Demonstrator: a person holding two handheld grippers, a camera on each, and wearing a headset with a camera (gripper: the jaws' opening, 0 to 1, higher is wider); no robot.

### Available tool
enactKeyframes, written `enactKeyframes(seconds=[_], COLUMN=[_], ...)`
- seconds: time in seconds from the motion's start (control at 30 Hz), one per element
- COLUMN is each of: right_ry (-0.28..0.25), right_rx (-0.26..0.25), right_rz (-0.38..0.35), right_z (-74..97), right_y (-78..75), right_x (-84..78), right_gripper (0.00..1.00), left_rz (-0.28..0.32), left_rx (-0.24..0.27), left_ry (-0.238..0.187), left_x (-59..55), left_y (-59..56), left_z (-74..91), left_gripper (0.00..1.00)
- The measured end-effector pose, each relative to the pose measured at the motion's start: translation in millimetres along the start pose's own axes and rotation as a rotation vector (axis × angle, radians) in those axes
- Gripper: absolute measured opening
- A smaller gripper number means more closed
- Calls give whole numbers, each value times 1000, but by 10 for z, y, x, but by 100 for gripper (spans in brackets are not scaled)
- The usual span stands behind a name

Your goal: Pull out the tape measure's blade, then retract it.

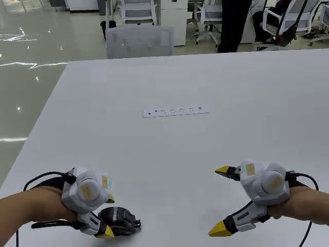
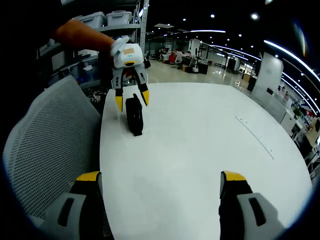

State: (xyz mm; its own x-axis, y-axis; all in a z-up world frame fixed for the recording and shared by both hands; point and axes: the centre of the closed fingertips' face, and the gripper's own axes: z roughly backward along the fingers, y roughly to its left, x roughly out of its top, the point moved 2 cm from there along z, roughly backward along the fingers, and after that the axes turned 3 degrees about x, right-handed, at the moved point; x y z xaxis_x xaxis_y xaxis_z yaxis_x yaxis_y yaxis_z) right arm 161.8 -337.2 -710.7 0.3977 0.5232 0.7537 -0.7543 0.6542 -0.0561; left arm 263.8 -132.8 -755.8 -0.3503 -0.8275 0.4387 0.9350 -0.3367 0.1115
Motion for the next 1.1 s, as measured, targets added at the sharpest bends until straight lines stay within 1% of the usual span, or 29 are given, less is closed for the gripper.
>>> enactKeyframes(seconds=[0.07, 0.1, 0.13, 0.17, 0.3, 0.37, 0.43, 0.57, 0.67, 0.7, 0.73, 0.8, 0.87, 0.97, 1.1], right_ry=[1, 1, -1, -3, -7, -13, -23, -40, -43, -42, -46, -49, -35, -7, 12], right_rx=[14, 22, 31, 38, 68, 77, 79, 94, 103, 108, 109, 114, 142, 178, 209], right_rz=[8, 12, 19, 23, 43, 49, 50, 55, 59, 56, 52, 41, 31, 72, 89], right_z=[-59, -94, -118, -143, -261, -307, -342, -427, -540, -599, -636, -742, -863, -1023, -1209], right_y=[31, 59, 85, 107, 176, 177, 162, 158, 141, 131, 126, 132, 187, 292, 378], right_x=[43, 70, 91, 108, 188, 235, 286, 376, 414, 418, 429, 443, 425, 413, 437], right_gripper=[99, 99, 99, 99, 99, 98, 98, 97, 94, 90, 88, 89, 88, 87, 83], left_rz=[20, 27, 29, 25, 31, 34, 51, 54, 53, 52, 47, 36, 40, 40, 36], left_rx=[-7, -11, -27, -20, -19, -20, -19, -20, -16, -16, -15, -14, -17, -20, -21], left_ry=[-9, -15, -14, -11, -11, -8, 1, 12, 21, 26, 30, 38, 42, 46, 56], left_x=[14, 21, 20, 17, 19, 14, 11, 10, 12, 13, 14, 15, 12, 14, 12], left_y=[10, 10, -15, -9, -11, -7, -6, -3, -10, -11, -13, -16, -9, -10, -5], left_z=[5, 5, 1, 2, 1, -1, -4, -11, -15, -16, -16, -20, -21, -24, -28], left_gripper=[37, 32, 30, 30, 30, 30, 29, 29, 29, 29, 29, 29, 29, 29, 29])
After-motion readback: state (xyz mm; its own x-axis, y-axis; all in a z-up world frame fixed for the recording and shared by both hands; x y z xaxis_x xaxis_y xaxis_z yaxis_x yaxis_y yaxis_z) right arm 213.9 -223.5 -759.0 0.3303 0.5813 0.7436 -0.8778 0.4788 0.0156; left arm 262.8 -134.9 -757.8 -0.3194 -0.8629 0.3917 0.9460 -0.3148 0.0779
